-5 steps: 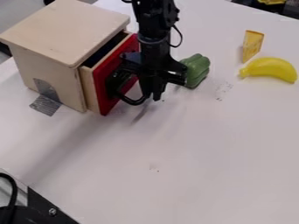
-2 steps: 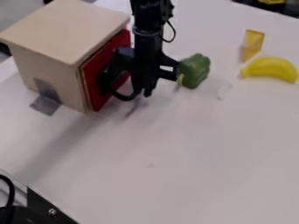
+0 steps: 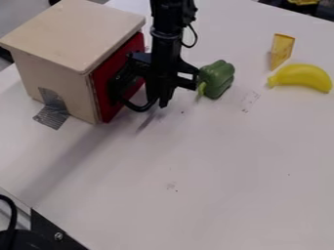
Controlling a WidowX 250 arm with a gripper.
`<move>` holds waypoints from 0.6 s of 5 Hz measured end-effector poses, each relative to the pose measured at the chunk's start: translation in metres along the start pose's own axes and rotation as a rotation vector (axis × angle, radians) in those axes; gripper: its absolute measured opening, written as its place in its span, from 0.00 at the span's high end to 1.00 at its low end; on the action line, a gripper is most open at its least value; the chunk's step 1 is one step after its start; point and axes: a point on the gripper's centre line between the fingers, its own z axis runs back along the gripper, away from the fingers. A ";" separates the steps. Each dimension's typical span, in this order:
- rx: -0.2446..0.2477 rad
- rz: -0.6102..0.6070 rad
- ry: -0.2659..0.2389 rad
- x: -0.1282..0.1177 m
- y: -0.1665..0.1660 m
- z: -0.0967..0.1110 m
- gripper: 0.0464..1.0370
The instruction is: Close the drawer
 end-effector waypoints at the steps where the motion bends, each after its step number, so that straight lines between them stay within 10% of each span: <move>1: 0.003 0.010 0.011 0.001 0.004 0.000 0.93; 3: 0.004 0.016 0.015 0.001 0.005 -0.001 0.90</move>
